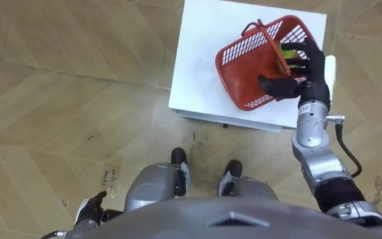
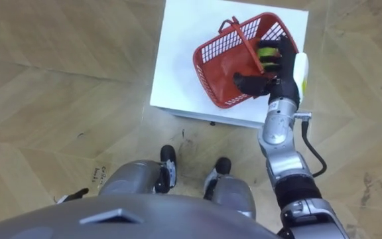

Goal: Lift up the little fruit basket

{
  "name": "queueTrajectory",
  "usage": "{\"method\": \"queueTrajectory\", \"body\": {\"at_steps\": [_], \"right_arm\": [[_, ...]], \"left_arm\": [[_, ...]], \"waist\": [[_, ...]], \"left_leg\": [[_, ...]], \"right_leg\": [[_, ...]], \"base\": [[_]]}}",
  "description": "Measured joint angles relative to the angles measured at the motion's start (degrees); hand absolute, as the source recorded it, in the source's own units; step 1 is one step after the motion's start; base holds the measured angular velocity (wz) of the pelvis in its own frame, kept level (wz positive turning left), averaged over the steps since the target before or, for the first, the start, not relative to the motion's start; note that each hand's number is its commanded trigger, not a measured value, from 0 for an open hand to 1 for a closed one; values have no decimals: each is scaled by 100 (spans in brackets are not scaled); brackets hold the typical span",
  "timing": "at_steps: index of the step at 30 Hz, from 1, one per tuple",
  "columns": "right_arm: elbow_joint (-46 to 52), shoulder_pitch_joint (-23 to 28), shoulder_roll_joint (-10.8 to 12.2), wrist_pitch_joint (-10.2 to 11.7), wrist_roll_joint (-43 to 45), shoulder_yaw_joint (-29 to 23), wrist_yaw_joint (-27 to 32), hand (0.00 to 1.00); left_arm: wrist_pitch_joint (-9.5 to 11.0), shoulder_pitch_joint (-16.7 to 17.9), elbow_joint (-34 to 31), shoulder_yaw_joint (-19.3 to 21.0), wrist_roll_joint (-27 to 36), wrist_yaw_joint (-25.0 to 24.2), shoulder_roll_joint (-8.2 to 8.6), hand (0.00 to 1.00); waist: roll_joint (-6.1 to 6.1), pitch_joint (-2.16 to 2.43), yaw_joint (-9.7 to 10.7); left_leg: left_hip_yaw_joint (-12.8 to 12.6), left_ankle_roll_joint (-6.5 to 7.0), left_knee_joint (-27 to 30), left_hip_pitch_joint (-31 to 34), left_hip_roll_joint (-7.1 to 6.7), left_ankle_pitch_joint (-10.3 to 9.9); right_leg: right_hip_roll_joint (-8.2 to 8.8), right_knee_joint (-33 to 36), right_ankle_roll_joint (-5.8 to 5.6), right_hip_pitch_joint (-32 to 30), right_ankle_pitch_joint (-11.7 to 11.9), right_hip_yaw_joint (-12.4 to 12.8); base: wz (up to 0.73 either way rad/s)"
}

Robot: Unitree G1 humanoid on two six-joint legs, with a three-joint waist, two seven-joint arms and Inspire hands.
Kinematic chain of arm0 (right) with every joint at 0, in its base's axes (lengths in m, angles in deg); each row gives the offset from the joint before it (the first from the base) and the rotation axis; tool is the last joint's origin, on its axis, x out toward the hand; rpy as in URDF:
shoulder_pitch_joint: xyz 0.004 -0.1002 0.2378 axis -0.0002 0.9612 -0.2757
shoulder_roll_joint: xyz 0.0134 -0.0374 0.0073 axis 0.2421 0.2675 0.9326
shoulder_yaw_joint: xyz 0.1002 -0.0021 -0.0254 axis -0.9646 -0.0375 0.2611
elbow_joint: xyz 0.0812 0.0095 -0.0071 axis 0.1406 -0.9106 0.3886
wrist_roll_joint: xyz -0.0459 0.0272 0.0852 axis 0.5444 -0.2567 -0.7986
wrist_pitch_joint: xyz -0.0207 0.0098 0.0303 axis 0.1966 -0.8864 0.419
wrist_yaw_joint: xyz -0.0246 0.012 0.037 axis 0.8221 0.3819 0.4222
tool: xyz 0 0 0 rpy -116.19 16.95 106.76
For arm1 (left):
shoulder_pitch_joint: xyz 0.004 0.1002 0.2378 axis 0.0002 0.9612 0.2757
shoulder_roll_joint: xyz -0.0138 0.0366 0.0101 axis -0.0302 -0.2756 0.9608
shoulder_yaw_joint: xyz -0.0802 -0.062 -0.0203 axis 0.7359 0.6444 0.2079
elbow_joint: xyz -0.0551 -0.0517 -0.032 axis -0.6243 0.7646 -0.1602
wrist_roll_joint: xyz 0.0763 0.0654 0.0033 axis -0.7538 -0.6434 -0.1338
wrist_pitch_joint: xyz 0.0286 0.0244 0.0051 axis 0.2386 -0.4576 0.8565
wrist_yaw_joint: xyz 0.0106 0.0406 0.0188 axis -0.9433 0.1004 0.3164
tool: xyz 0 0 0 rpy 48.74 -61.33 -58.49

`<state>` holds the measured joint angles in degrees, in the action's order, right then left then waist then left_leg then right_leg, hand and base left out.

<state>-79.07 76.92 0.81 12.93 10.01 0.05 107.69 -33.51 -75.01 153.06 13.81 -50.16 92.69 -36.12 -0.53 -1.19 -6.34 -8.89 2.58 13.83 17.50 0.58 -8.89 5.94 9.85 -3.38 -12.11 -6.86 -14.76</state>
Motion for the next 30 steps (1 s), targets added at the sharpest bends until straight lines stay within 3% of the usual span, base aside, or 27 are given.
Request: {"method": "queueTrajectory", "body": {"at_steps": [11, 16, 22, 30], "right_arm": [[-32, 50, 2, 25, 87, 0, -43, 0], [23, 61, 1, 25, 242, -12, -44, 0], [107, 158, 9, 25, 264, -12, -55, 0], [717, 596, -14, 22, 382, -3, -380, 0]], "left_arm": [[3, 0, 9, 13, 7, 3, 5, 0], [-75, 0, 4, 79, -2, 1, 11, 0], [-88, -1, -20, 196, -3, 3, 28, 0], [-122, 3, -150, 201, -189, -26, 22, 0]], "waist": [[-16, -3, 14], [-70, 44, 29], [-72, 50, 37], [-89, 59, 153]], "left_leg": [[122, 0, 93, 92, -2, 0], [111, 0, 98, 62, 5, 0], [86, -1, 7, -234, 14, -1], [-25, -2, -82, -607, 12, -2]], "right_leg": [[0, 13, 0, -2, 0, -119], [0, 38, 0, -2, 0, -112], [0, 77, -1, 220, -1, -112], [-4, 73, -8, 499, -6, 74]], "base": [[5], [0], [-3], [-7]]}}
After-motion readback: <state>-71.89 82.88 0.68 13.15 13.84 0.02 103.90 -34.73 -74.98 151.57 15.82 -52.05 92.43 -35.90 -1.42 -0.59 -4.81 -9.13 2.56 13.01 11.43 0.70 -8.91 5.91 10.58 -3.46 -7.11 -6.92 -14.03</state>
